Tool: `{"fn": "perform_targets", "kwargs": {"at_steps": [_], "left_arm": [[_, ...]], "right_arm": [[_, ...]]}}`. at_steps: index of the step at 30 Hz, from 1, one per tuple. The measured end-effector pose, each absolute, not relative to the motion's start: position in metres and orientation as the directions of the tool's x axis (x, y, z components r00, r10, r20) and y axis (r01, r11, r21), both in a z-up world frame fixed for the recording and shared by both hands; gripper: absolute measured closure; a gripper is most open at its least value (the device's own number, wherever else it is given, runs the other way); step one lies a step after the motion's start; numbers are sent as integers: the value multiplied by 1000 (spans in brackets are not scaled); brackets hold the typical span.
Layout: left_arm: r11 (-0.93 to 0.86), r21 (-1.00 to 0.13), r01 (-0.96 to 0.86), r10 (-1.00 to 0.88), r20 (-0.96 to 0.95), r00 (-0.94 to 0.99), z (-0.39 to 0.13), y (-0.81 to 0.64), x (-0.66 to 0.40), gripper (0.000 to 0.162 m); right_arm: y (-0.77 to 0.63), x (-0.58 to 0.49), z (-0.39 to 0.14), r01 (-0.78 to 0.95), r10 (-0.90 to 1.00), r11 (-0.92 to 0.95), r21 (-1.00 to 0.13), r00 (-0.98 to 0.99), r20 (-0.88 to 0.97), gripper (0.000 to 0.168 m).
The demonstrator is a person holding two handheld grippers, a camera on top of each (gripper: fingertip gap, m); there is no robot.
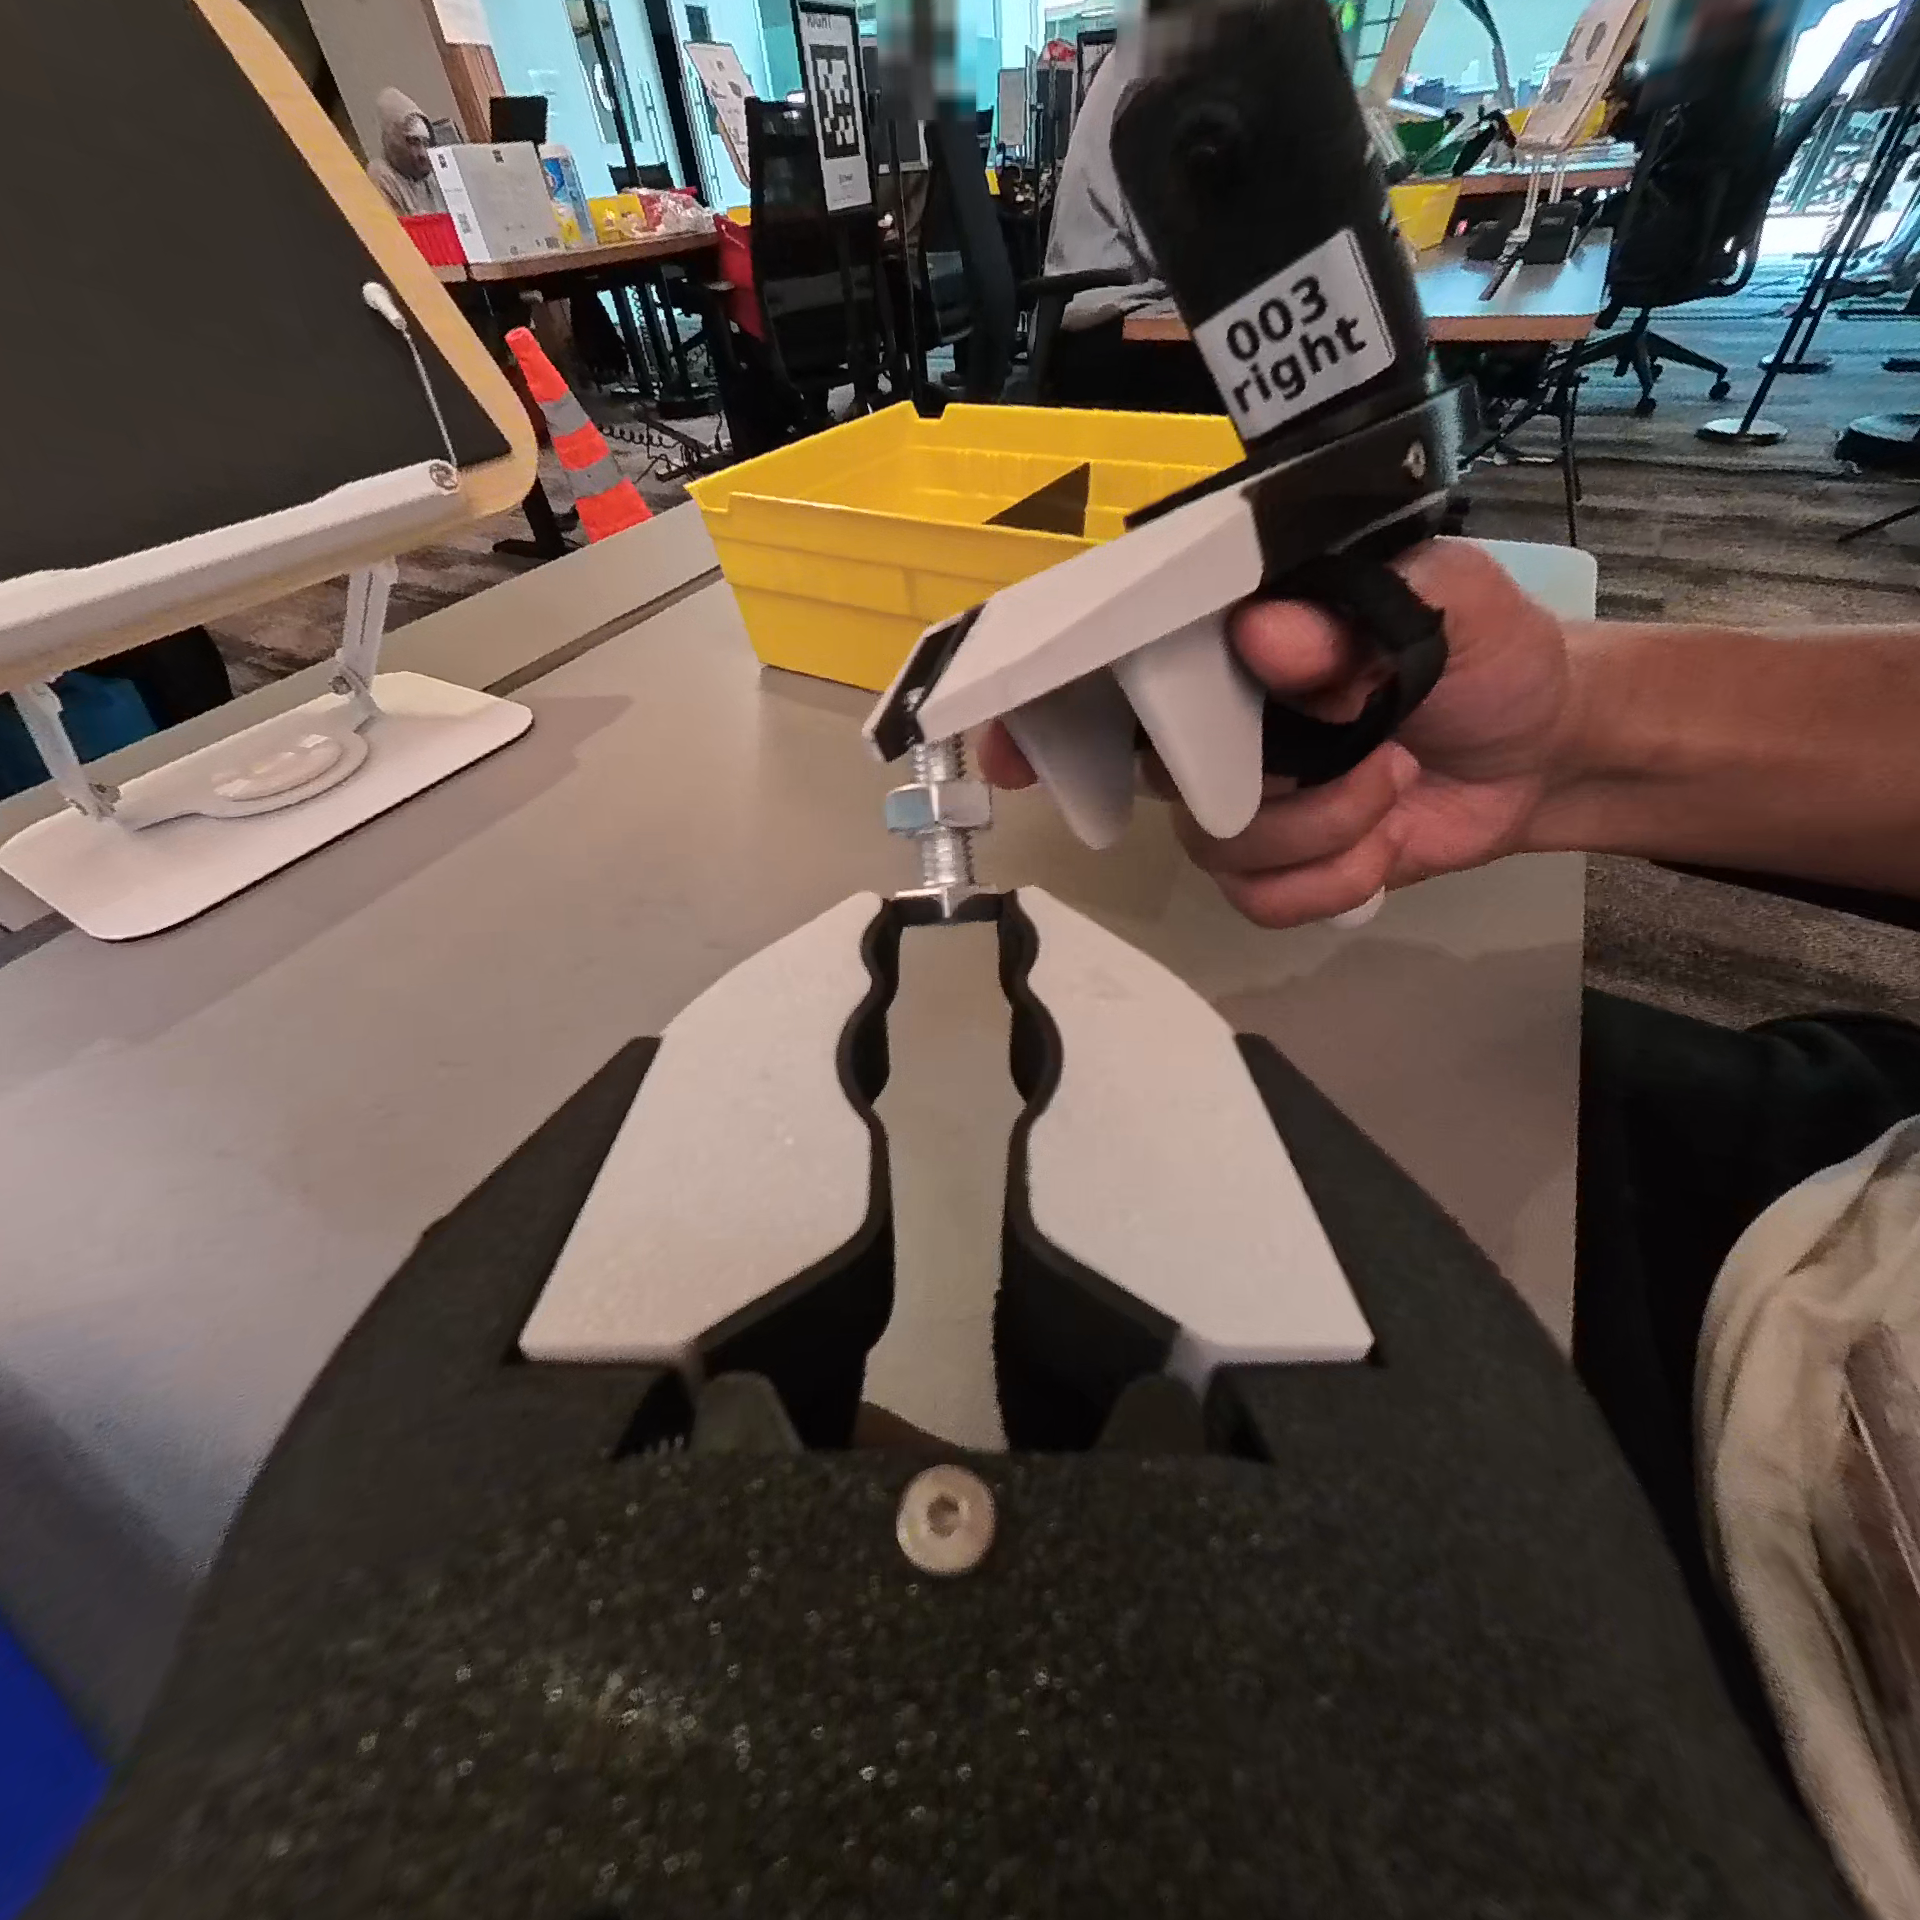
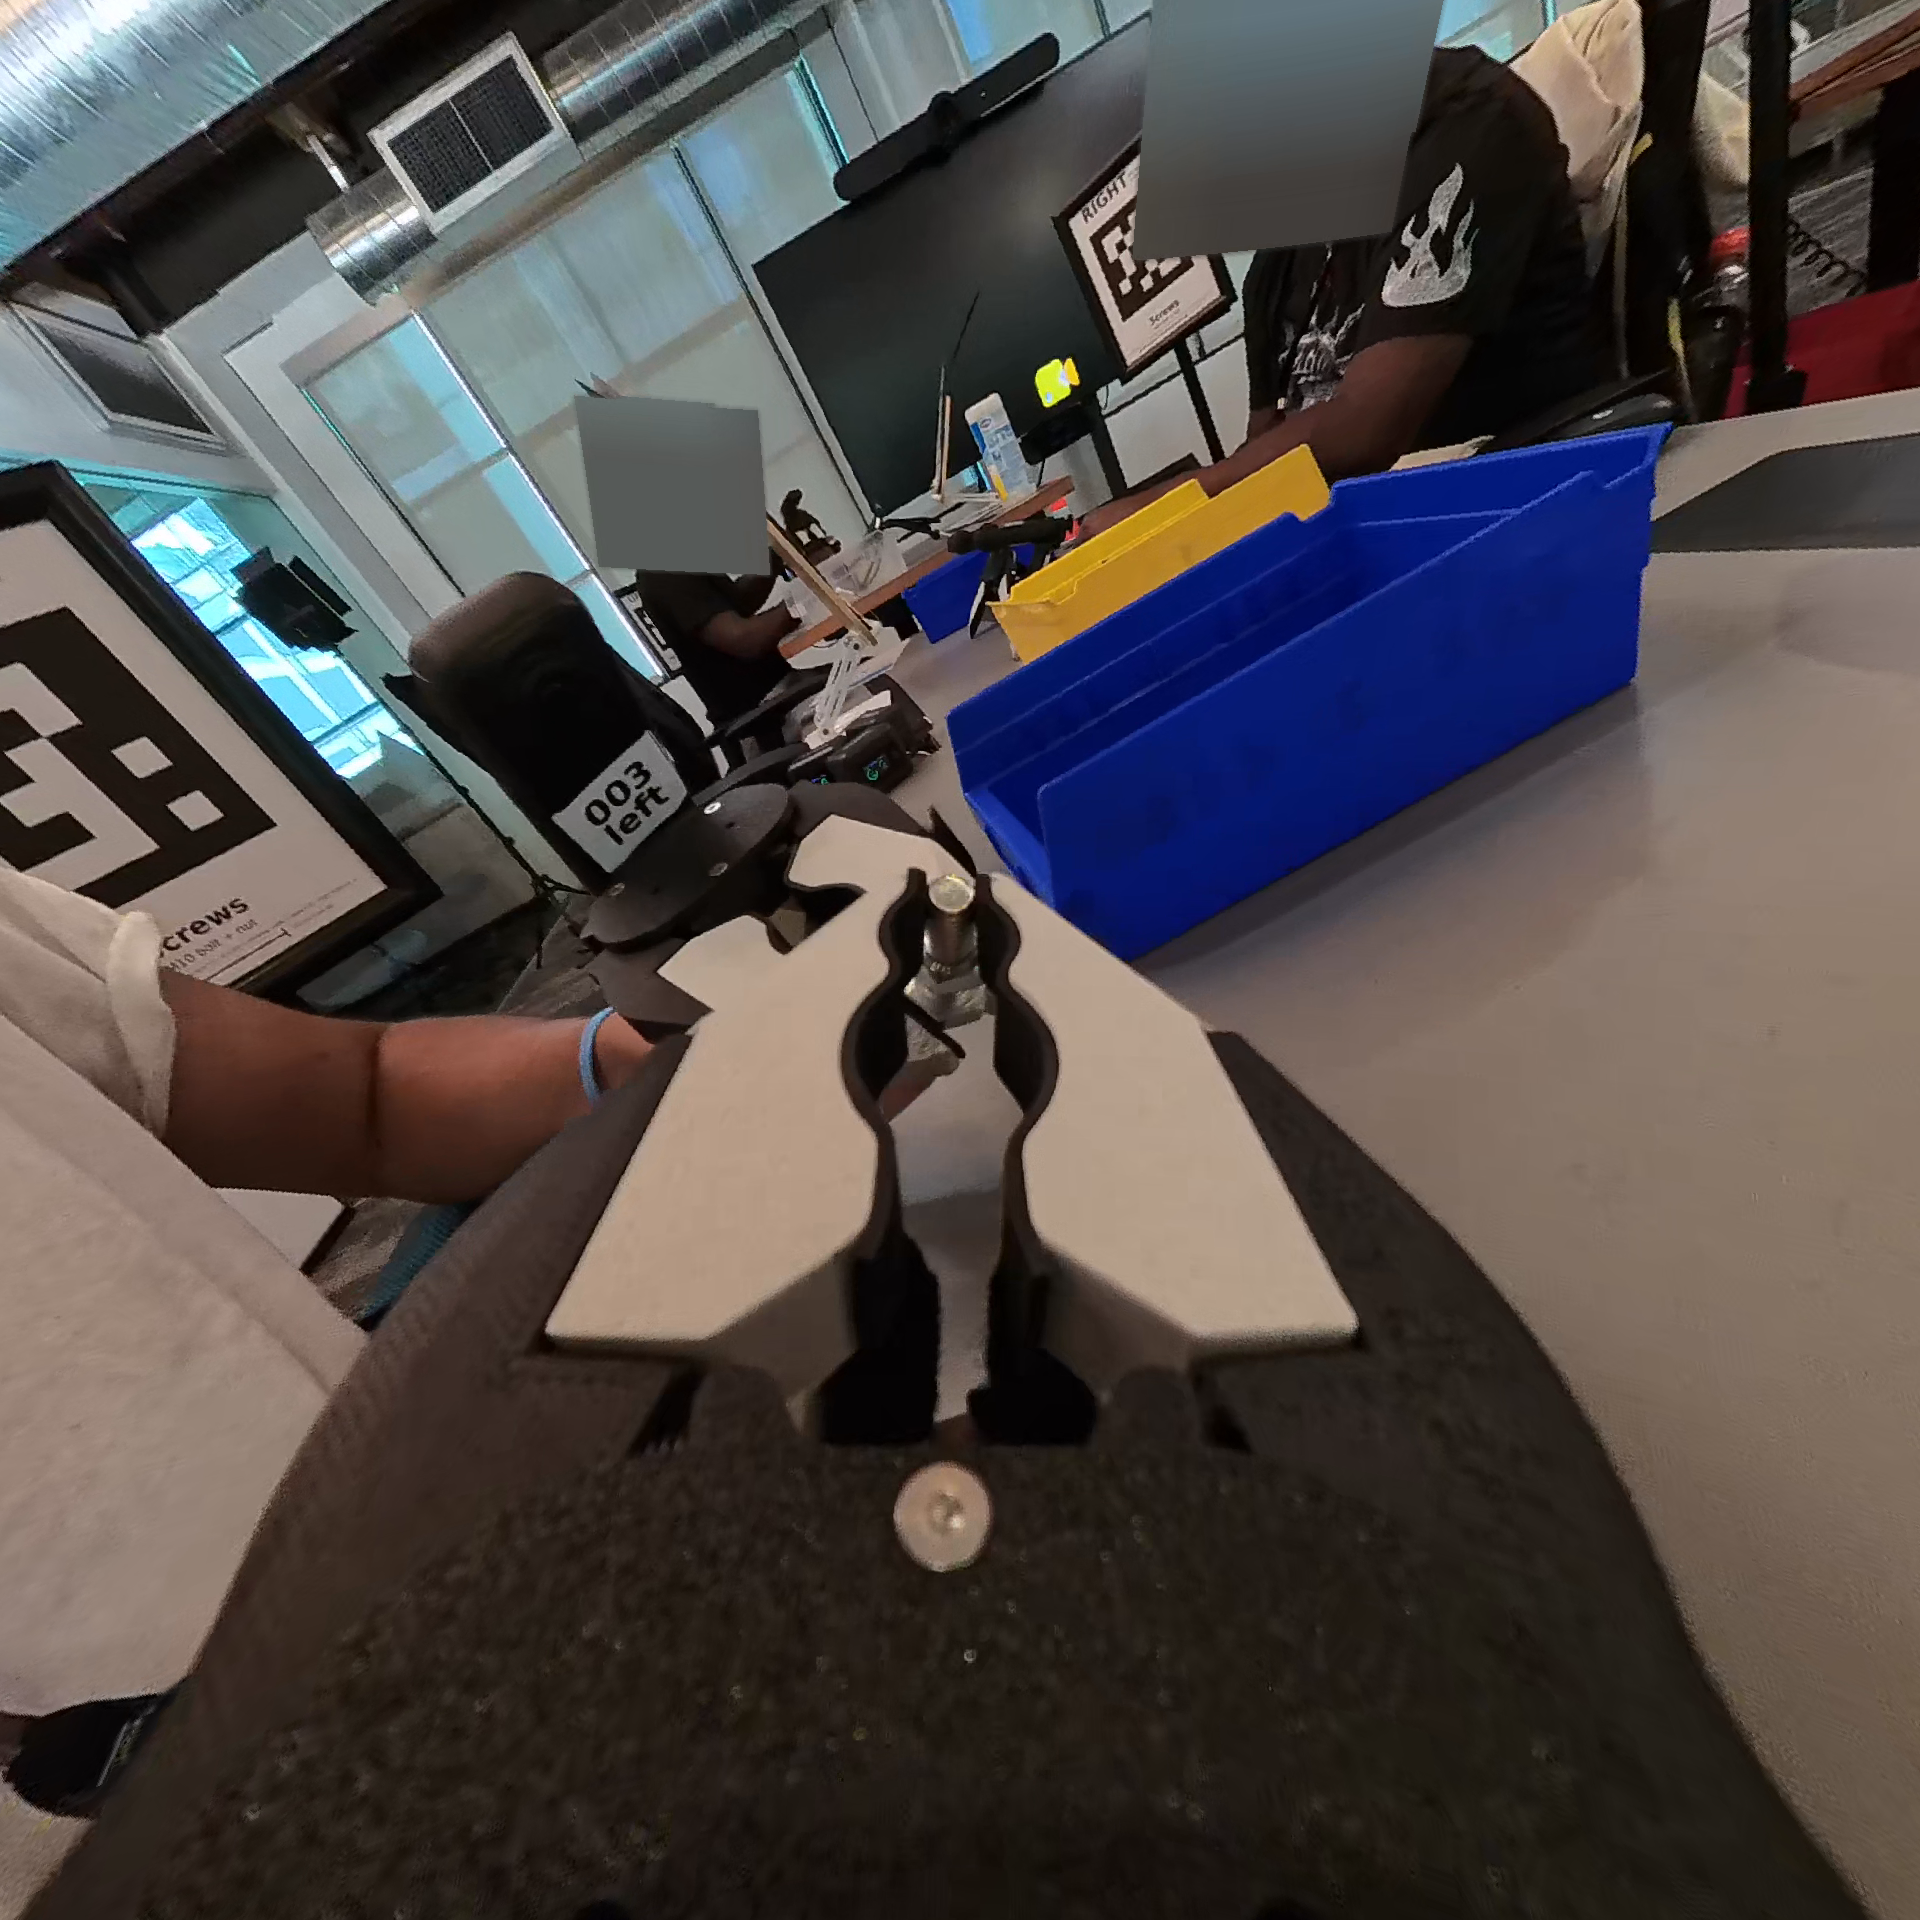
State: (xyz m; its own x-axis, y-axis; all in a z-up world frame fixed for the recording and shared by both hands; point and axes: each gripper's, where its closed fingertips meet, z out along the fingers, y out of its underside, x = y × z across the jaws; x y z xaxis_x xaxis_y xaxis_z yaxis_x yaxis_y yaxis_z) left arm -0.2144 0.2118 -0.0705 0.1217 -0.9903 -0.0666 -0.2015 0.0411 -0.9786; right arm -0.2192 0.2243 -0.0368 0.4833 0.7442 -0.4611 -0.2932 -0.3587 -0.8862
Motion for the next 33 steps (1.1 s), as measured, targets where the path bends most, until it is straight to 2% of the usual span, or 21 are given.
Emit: {"fn": "perform_targets", "kwargs": {"at_steps": [5, 8, 15, 18, 20, 25, 33], "left_arm": [[5, -982, -187, -992, -28, 122, -69, 213, -214, 139], [8, -981, -193, -993, -31, 114, -69, 211, -214, 144], [-34, -987, -154, -993, 16, 121, -64, 215, -216, 144], [-152, -984, -93, -980, 138, 145, -61, 225, -218, 144], [-252, -967, -42, -961, 245, 129, -59, 229, -219, 144], [-412, -911, 32, -908, 413, 64, -56, 231, -217, 144], [-371, -929, -2, -928, 371, 23, -56, 216, -208, 144]], "right_arm": [[223, -221, -37, -286, 750, -360, -888, 478, -457, 160], [224, -221, -38, -283, 749, -364, -887, 477, -460, 160], [227, -219, -34, -298, 740, -346, -890, 497, -454, 158], [231, -213, -34, -299, 718, -291, -909, 560, -414, 130], [231, -215, -35, -297, 715, -279, -913, 570, -404, 118], [222, -231, -28, -347, 743, -261, -901, 523, -417, 110], [223, -240, -28, -372, 748, -361, -855, 432, -504, 101]]}}
